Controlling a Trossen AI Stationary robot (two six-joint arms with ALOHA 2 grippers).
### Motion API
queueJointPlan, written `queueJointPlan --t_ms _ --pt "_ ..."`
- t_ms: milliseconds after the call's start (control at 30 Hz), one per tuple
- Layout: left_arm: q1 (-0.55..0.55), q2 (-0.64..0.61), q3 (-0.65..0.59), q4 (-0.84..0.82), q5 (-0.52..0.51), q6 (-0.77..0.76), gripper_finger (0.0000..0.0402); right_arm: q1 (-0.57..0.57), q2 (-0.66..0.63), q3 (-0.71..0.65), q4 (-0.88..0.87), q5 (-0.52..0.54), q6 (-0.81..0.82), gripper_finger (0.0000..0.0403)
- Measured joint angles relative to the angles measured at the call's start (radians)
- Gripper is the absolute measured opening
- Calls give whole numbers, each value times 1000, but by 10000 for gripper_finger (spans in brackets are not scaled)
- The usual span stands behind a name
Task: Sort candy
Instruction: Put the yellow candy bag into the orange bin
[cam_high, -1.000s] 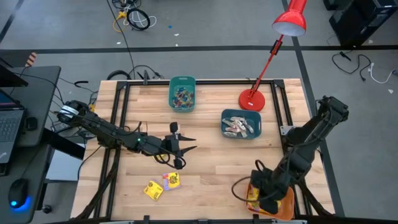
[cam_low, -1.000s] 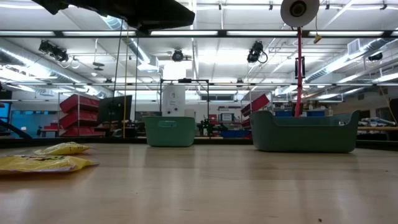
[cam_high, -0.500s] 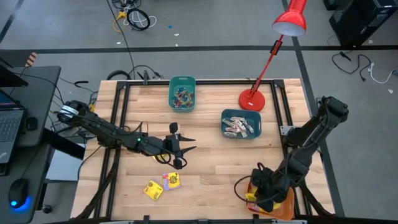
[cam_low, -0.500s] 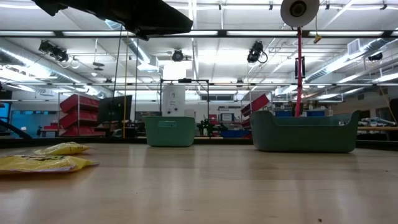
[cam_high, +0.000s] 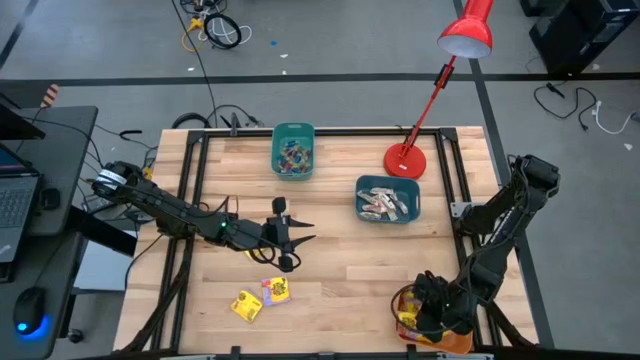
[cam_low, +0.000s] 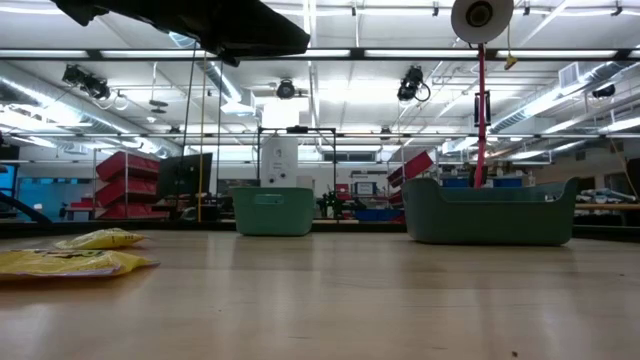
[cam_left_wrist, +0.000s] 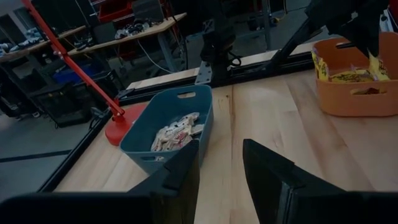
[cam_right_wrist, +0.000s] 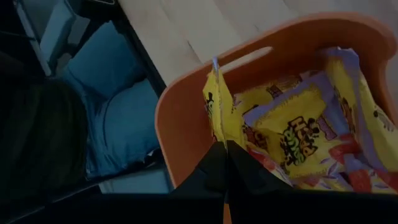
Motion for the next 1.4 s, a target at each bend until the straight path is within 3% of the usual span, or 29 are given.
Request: queueJointPlan --t_ms 233,533,767,933,1067,1200,1300,1400 --pt "0 0 0 0 0 -10 126 0 0 0 -25 1 50 8" --pt "0 0 0 0 -1 -10 126 -1 0 0 -106 -103 131 41" --pt "0 0 0 -5 -1 -10 125 -3 0 48 -107 -188 134 36" --pt "-28 -2 0 -119 12 -19 125 -3 0 139 -174 -174 126 22" --pt "-84 -2 0 -299 72 -24 125 -19 0 213 -291 -28 -14 8" --pt "-136 -2 9 -472 139 -75 125 -98 0 237 -312 146 -274 1" --pt "-169 -2 45 -631 210 -216 125 -201 0 237 -300 164 -461 3" --pt "-187 -2 52 -785 350 -380 125 -311 0 237 -251 163 -646 3"
